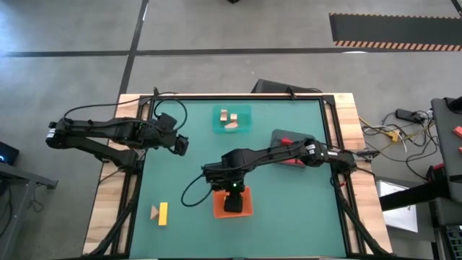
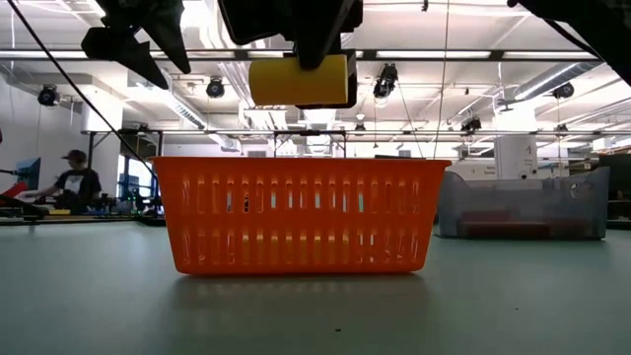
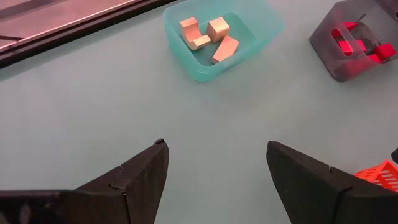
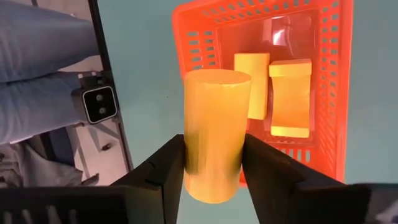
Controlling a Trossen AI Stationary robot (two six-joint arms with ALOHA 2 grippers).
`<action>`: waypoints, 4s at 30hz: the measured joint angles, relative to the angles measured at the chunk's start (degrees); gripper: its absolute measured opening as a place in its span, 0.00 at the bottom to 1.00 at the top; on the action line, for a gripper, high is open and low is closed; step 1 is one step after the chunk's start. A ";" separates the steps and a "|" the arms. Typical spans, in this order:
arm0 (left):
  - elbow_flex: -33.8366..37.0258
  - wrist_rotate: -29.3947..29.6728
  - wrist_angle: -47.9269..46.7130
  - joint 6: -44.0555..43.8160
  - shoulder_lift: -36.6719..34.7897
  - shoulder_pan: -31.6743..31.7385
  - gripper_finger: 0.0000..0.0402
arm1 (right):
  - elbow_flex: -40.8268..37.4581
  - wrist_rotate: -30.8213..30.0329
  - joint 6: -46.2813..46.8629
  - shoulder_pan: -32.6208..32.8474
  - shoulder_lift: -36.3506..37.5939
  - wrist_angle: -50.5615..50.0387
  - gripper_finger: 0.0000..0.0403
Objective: Sort & place blocks by color
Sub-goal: Put the yellow block into the orange bin, then put the brown block into the blue bin
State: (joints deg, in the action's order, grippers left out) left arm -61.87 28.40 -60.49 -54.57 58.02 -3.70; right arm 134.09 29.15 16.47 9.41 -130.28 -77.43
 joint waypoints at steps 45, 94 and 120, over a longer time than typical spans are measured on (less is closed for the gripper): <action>0.28 -33.15 -0.12 -19.95 11.34 -11.22 0.64 | 0.84 -25.05 -12.21 -8.55 15.95 -4.20 0.29; 21.88 -49.21 15.03 -51.71 19.44 -36.64 0.64 | 0.71 -27.82 -12.59 -12.80 22.93 -4.13 0.26; 22.73 -50.03 22.98 -52.88 23.56 -37.44 0.36 | 0.67 -27.82 -11.13 -12.80 22.93 -4.13 0.24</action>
State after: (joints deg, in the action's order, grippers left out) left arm -39.13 -21.63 -37.51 -107.45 81.58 -41.15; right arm 134.76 1.32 5.34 -3.40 -107.35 -81.56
